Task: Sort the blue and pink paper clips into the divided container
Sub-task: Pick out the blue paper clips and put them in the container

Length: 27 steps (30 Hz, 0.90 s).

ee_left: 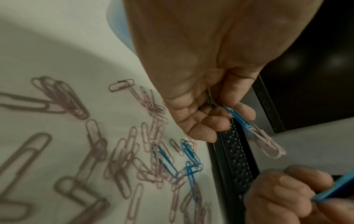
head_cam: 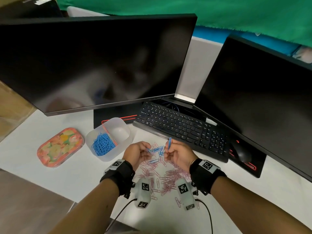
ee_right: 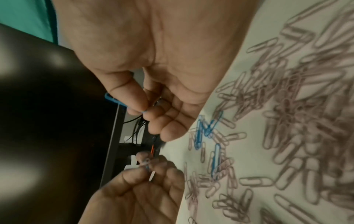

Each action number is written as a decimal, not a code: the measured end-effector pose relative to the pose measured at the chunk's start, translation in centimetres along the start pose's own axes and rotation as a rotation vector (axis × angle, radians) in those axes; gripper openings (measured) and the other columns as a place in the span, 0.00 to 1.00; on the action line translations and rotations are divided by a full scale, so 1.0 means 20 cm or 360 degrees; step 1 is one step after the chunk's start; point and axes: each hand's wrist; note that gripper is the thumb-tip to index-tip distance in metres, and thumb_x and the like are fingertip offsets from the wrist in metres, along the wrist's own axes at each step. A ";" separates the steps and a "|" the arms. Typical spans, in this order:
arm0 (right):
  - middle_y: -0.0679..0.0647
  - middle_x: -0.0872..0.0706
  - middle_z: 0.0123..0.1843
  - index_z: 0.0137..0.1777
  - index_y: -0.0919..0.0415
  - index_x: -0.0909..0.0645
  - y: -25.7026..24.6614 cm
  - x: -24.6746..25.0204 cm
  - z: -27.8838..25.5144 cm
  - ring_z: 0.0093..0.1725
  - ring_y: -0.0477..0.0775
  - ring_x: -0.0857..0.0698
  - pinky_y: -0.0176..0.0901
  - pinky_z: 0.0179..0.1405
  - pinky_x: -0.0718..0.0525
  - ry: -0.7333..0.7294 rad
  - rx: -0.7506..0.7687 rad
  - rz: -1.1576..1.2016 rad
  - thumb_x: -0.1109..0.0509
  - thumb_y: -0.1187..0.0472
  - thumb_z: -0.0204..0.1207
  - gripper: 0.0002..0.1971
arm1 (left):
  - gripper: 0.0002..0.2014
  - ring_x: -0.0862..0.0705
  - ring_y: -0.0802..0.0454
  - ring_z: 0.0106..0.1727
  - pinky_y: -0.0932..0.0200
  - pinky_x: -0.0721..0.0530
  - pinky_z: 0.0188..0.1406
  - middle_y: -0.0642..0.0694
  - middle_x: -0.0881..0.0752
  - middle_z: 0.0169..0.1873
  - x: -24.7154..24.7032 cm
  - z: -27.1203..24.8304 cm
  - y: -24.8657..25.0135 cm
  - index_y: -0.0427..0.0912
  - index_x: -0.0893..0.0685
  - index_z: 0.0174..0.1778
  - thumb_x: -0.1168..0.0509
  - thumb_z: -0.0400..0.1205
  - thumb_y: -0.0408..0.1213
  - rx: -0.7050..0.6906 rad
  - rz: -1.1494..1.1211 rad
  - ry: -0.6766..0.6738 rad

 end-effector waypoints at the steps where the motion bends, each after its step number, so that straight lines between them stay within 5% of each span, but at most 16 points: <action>1: 0.58 0.25 0.31 0.34 0.64 0.27 -0.01 -0.02 0.00 0.29 0.55 0.23 0.45 0.29 0.20 -0.0041 0.0035 -0.0030 0.42 0.75 0.65 0.07 | 0.14 0.20 0.43 0.31 0.57 0.17 0.30 0.40 0.22 0.26 -0.01 0.00 0.01 0.33 0.22 0.31 0.52 0.74 0.21 0.0013 -0.0093 0.0009; 7: 0.57 0.25 0.31 0.37 0.64 0.27 -0.05 -0.06 0.00 0.29 0.55 0.25 0.44 0.26 0.24 -0.0074 0.0087 -0.0066 0.42 0.72 0.62 0.06 | 0.12 0.22 0.45 0.27 0.54 0.14 0.28 0.40 0.26 0.27 -0.03 -0.02 0.04 0.34 0.23 0.38 0.52 0.75 0.24 0.0026 -0.0525 0.0040; 12: 0.56 0.22 0.32 0.48 0.66 0.23 -0.03 -0.01 0.02 0.27 0.51 0.25 0.44 0.26 0.27 0.0225 0.0005 -0.0187 0.42 0.72 0.76 0.06 | 0.12 0.25 0.48 0.27 0.60 0.18 0.23 0.40 0.22 0.32 -0.01 -0.02 0.05 0.33 0.21 0.43 0.51 0.78 0.27 0.0068 -0.0506 -0.0011; 17: 0.53 0.23 0.30 0.37 0.59 0.22 0.03 0.09 0.12 0.28 0.52 0.26 0.47 0.32 0.25 0.0543 0.0037 -0.0985 0.35 0.62 0.77 0.08 | 0.08 0.34 0.53 0.22 0.63 0.35 0.22 0.45 0.27 0.27 0.02 0.01 0.02 0.38 0.22 0.36 0.44 0.79 0.30 0.0057 -0.0044 0.0023; 20: 0.53 0.15 0.35 0.39 0.55 0.19 0.05 0.09 0.15 0.34 0.55 0.17 0.47 0.41 0.16 0.0607 0.0101 -0.1401 0.35 0.60 0.78 0.07 | 0.13 0.28 0.52 0.19 0.62 0.31 0.23 0.42 0.22 0.25 0.01 0.04 0.01 0.37 0.20 0.34 0.47 0.81 0.27 0.0001 0.0287 0.0108; 23: 0.53 0.13 0.43 0.46 0.58 0.15 0.06 0.08 0.14 0.43 0.56 0.14 0.46 0.44 0.14 0.0571 0.0149 -0.1692 0.36 0.62 0.78 0.08 | 0.23 0.21 0.50 0.23 0.65 0.27 0.24 0.40 0.17 0.24 0.04 0.07 0.01 0.33 0.19 0.33 0.57 0.86 0.29 0.0051 0.0211 -0.0047; 27: 0.49 0.17 0.37 0.46 0.57 0.15 0.07 0.07 0.15 0.31 0.49 0.20 0.41 0.35 0.18 0.0457 0.0282 -0.1975 0.37 0.66 0.77 0.09 | 0.24 0.16 0.48 0.43 0.57 0.18 0.49 0.47 0.12 0.42 0.08 0.08 -0.03 0.50 0.14 0.29 0.48 0.84 0.28 -0.0188 0.0881 0.0096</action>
Point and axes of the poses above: each hand's wrist, its own z-axis towards the middle knuckle, its own x-axis out of the back of the hand, y = z × x
